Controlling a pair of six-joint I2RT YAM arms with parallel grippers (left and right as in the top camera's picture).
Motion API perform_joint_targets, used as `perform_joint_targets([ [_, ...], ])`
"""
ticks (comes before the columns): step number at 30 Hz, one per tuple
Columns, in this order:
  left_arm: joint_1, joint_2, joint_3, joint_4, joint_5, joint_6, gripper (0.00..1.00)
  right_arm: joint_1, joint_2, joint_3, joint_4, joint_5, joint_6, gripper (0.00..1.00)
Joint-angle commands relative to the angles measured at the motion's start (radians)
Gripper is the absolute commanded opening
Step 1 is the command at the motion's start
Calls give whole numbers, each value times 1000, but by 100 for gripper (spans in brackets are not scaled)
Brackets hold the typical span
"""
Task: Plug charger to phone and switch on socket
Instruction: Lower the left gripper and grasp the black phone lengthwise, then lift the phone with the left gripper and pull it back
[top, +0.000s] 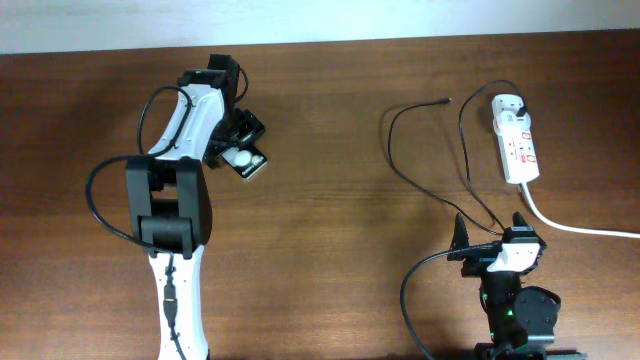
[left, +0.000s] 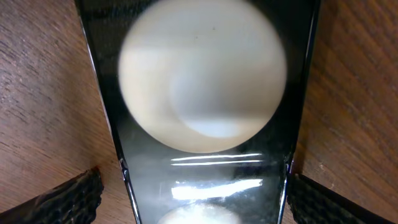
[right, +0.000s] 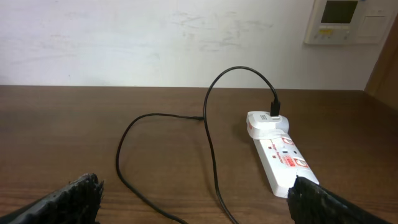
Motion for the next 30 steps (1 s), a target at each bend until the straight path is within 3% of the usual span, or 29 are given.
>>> perform_joint_targets([
  [1, 15, 171, -80, 58, 17, 5, 99, 5, -5, -8, 0, -6, -6, 99],
  [10, 16, 171, -80, 65, 29, -73, 99, 5, -5, -8, 0, -6, -6, 99],
  [18, 33, 171, -80, 69, 30, -74, 99, 5, -5, -8, 0, -6, -6, 99],
  [26, 35, 171, -80, 68, 41, -74, 75, 5, -5, -8, 0, -6, -6, 99],
  [30, 35, 171, -80, 45, 41, -74, 70, 5, -5, -8, 0, -6, -6, 99],
])
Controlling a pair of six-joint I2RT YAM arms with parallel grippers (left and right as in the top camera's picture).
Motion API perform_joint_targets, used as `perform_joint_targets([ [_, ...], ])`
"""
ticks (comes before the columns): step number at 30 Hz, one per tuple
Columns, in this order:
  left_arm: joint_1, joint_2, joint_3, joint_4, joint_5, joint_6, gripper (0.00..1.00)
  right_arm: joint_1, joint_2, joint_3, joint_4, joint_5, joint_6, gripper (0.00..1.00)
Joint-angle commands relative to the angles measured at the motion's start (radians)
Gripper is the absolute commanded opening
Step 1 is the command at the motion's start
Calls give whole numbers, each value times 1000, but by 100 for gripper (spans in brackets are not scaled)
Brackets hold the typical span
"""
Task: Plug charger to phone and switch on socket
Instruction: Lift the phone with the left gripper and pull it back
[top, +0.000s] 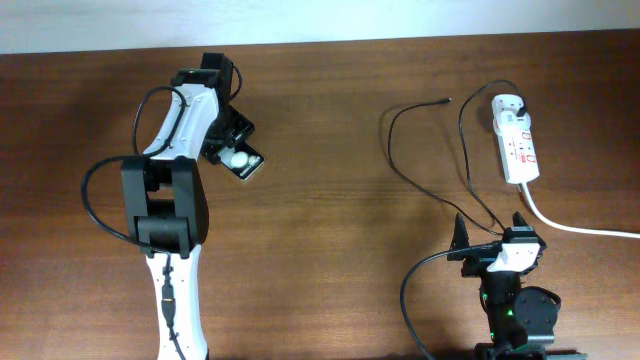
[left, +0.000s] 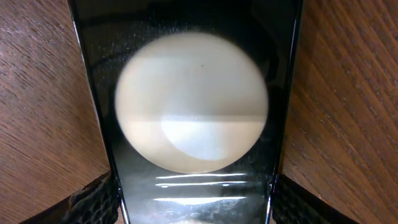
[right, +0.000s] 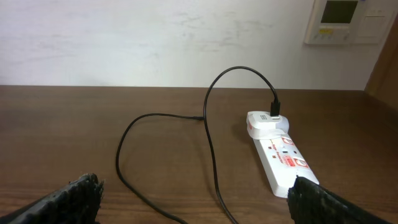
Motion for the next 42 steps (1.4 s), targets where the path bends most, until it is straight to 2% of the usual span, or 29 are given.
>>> perform_joint_targets([
  [1, 13, 171, -79, 14, 56, 5, 70, 5, -5, -8, 1, -6, -7, 99],
  [5, 13, 171, -38, -47, 55, 6, 66, 5, -5, -8, 1, -6, -7, 99],
  [7, 13, 171, 17, -101, 55, 6, 63, 5, -5, -8, 1, -6, -7, 99],
  [15, 13, 171, 280, -344, -38, 6, 61, 5, -5, -8, 0, -6, -7, 99],
  [29, 13, 171, 536, -563, -70, 6, 55, 5, -5, -8, 1, -6, -7, 99],
  [35, 13, 138, 573, -575, -69, 32, 53, 5, -5, -8, 0, -6, -7, 99],
  [42, 13, -38, 573, -575, -52, 117, 51, 5, -5, -8, 1, -6, -7, 99],
])
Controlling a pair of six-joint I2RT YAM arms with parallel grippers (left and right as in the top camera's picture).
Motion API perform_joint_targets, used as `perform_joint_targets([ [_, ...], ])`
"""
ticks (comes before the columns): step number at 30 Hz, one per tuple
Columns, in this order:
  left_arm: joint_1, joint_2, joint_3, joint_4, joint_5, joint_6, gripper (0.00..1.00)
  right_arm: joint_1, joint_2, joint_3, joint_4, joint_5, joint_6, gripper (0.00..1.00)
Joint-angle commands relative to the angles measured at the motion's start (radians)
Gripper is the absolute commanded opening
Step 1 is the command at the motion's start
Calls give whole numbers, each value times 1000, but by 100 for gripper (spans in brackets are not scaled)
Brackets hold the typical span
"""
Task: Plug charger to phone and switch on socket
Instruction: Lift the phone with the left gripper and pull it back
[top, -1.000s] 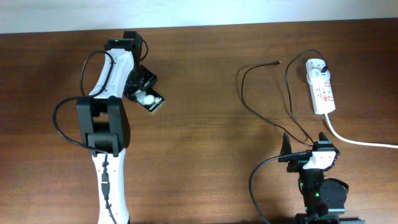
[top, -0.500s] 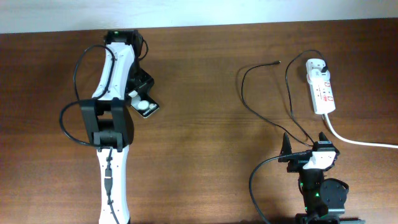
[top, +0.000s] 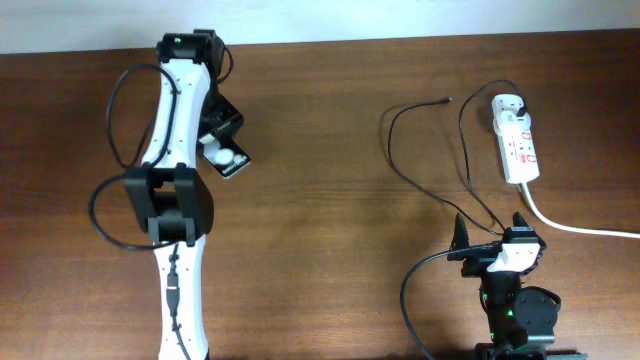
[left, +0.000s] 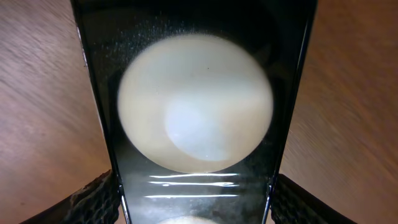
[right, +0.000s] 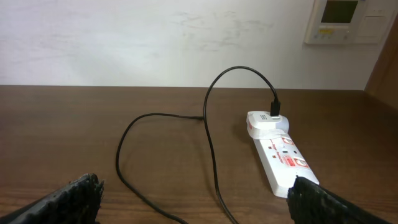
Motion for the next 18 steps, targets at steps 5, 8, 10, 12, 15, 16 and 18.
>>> perform_joint_targets([
  [5, -1, -278, 25, -5, 39, 99, 51, 5, -5, -8, 0, -6, -6, 99],
  [8, -19, -348, 25, -5, 55, 128, 50, 5, -5, -8, 0, -6, -6, 99],
  [10, -27, -378, 25, -5, 77, 147, 50, 5, -5, -8, 0, -6, -6, 99],
  [12, -32, -416, 25, -5, 87, 156, 50, 5, -5, -8, 0, -6, -6, 99],
  [15, -41, -481, 25, -5, 93, 167, 49, 5, -5, -8, 0, -6, -6, 99],
  [16, -42, -505, 24, -5, 99, 174, 48, 5, -5, -8, 0, -6, -6, 99],
  [18, -42, -557, 23, -5, 122, 192, 48, 5, -5, -8, 0, -6, -6, 99],
])
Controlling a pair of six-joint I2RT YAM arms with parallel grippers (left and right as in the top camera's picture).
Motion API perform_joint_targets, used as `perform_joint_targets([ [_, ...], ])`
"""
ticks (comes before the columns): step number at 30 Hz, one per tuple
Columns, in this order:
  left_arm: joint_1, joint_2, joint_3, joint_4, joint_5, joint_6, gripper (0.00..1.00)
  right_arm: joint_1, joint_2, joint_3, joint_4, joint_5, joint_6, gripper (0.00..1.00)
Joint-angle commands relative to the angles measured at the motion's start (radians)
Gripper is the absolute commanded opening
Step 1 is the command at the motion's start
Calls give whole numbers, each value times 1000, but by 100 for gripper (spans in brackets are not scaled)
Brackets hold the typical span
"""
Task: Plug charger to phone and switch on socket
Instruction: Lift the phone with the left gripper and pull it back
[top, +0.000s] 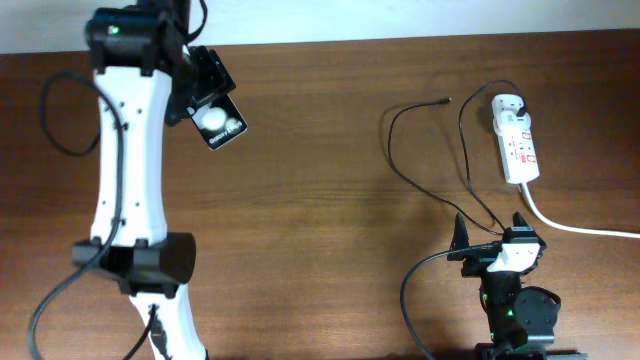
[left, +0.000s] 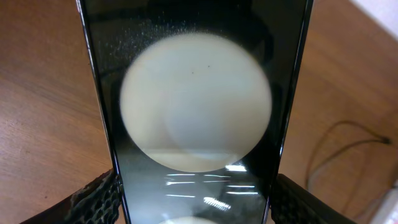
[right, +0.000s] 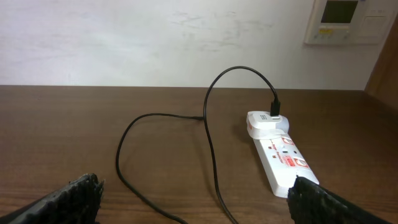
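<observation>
A black phone (top: 217, 122) with a round white disc on its back is gripped at its edges by my left gripper (top: 203, 98), held high above the table's back left. It fills the left wrist view, phone (left: 196, 112) between the fingers (left: 93, 200). The black charger cable (top: 415, 165) loops across the table right of centre, its free plug tip (top: 443, 101) lying at the back. Its other end enters the white adapter (right: 267, 121) on the white socket strip (top: 517, 140). My right gripper (top: 492, 232) rests open near the front right, nothing between its fingers (right: 74, 199).
The strip's white mains lead (top: 570, 222) runs off the right edge. The brown wooden table (top: 320, 250) meets a white wall (right: 155, 37) at the back, with a wall control panel (right: 348, 22) at the upper right.
My left arm has risen with the phone, which now hangs higher above the table and nearer the back edge. The cable shows beyond it in the left wrist view. The right arm is unmoved.
My left gripper first stood open around the phone lying at the table's back left. A second later its fingers were shut on the phone's edges. Then the phone had shifted toward the back, and now it is held well above the table. The right gripper stayed open.
</observation>
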Motion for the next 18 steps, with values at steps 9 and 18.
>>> perform_joint_targets([
  [9, -89, -395, 21, 0, 53, 64, 48, 5, -5, -8, 0, -6, -6, 99],
  [18, -137, -683, -262, 0, 51, 50, 46, 5, -5, -8, 0, -6, -6, 99],
])
